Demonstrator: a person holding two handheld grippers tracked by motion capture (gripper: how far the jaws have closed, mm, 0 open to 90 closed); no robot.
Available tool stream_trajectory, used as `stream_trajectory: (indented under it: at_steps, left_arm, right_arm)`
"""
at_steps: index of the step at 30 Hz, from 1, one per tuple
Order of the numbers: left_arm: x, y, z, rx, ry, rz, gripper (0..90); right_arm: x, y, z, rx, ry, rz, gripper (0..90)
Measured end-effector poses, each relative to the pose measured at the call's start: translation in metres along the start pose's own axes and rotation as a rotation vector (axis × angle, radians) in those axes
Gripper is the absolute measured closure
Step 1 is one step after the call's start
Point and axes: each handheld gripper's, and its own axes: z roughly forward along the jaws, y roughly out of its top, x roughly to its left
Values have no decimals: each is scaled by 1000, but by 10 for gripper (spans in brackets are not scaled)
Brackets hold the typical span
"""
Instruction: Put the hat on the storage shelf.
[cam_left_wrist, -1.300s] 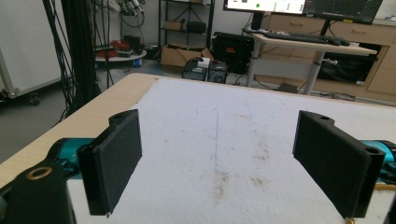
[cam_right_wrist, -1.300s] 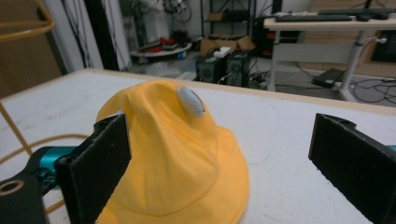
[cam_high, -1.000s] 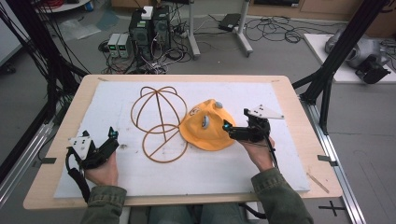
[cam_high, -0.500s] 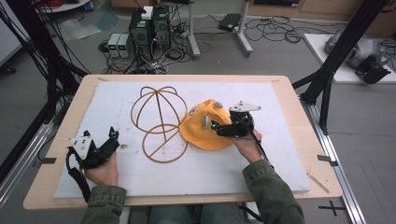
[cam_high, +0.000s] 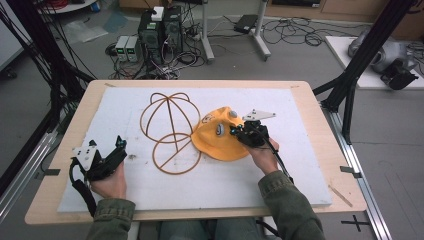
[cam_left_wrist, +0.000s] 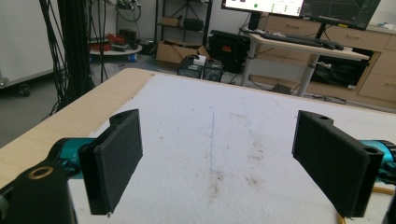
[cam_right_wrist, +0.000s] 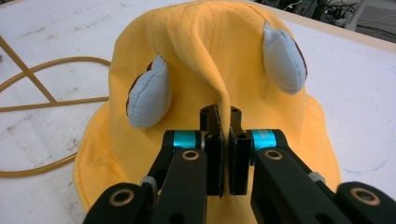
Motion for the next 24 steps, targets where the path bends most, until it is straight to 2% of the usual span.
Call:
stream_trajectory:
  at_steps: [8,9,11,12,14,15,16,17,18,19,21,24]
  left_arm:
    - [1,0,0,1,2,0,166]
    - [1,0,0,1,1,0,166]
    - [0,0,0,1,-1,-2,166]
    - [0,0,0,2,-7,-1,170]
    - [0,0,0,4,-7,3,170]
    - [0,0,0,4,-7,3,170]
    - [-1,0,0,3,-5,4,170]
    - [-1,0,0,3,-6,4,170]
    - [-1,0,1,3,-8,6,171]
    - [-1,0,1,3,-8,6,171]
    - [-2,-1,1,5,-10,7,171]
    - [-2,-1,1,8,-13,10,171]
  right_arm:
    - [8,1,-1,-30,-37,-26,895]
    - [9,0,-6,-73,-64,-20,894]
    - [8,-1,-9,-91,-73,-20,894]
    - [6,-2,-16,-160,-87,6,894]
    - [5,-4,-29,-265,-96,11,894]
    - [5,-4,-33,-306,-101,9,894]
    - [5,-4,-33,-306,-101,9,894]
    - [5,-3,-41,-369,-110,8,894]
    - [6,-1,-52,-455,-123,8,894]
    - [6,1,-58,-507,-131,11,894]
    - [7,5,-69,-596,-141,20,894]
    - [9,11,-84,-717,-186,20,893]
